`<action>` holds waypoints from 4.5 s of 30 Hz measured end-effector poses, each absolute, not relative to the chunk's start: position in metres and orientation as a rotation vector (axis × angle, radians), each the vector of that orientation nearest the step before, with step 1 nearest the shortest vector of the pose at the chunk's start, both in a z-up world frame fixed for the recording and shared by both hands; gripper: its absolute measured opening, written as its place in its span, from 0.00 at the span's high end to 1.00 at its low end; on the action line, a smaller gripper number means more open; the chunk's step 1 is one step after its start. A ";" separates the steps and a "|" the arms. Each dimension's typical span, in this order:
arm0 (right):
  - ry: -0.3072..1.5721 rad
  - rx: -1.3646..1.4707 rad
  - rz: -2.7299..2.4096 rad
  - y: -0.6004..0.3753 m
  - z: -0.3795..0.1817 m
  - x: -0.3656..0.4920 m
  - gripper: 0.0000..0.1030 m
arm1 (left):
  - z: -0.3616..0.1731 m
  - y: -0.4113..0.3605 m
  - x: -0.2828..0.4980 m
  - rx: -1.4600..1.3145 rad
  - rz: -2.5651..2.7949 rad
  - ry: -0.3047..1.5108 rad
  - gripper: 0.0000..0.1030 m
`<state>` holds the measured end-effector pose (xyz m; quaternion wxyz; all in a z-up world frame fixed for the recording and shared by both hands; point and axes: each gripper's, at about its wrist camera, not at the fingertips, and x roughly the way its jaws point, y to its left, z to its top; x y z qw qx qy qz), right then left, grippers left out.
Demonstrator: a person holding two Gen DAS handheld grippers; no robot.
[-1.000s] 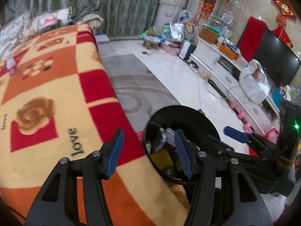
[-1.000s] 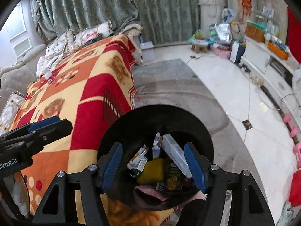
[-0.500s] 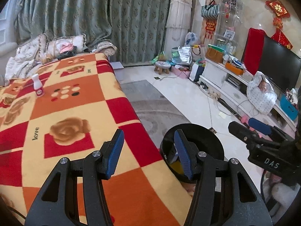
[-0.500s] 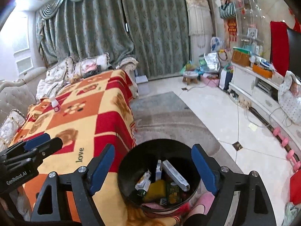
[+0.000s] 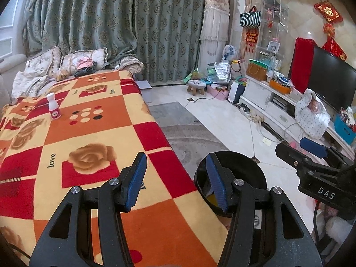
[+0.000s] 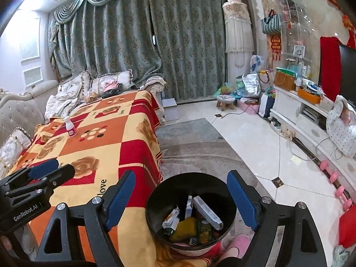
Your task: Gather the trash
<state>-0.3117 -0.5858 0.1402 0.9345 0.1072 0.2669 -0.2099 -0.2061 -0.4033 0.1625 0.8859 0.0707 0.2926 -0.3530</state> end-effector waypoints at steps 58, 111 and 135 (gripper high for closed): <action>0.598 0.215 -0.423 -0.581 0.135 -0.309 0.16 | 0.161 -0.409 -0.210 0.123 -0.753 0.624 0.47; 0.643 0.223 -0.414 -0.585 0.130 -0.300 0.15 | 0.155 -0.416 -0.219 0.120 -0.754 0.653 0.47; 0.649 0.225 -0.413 -0.585 0.127 -0.299 0.14 | 0.156 -0.415 -0.216 0.119 -0.754 0.656 0.47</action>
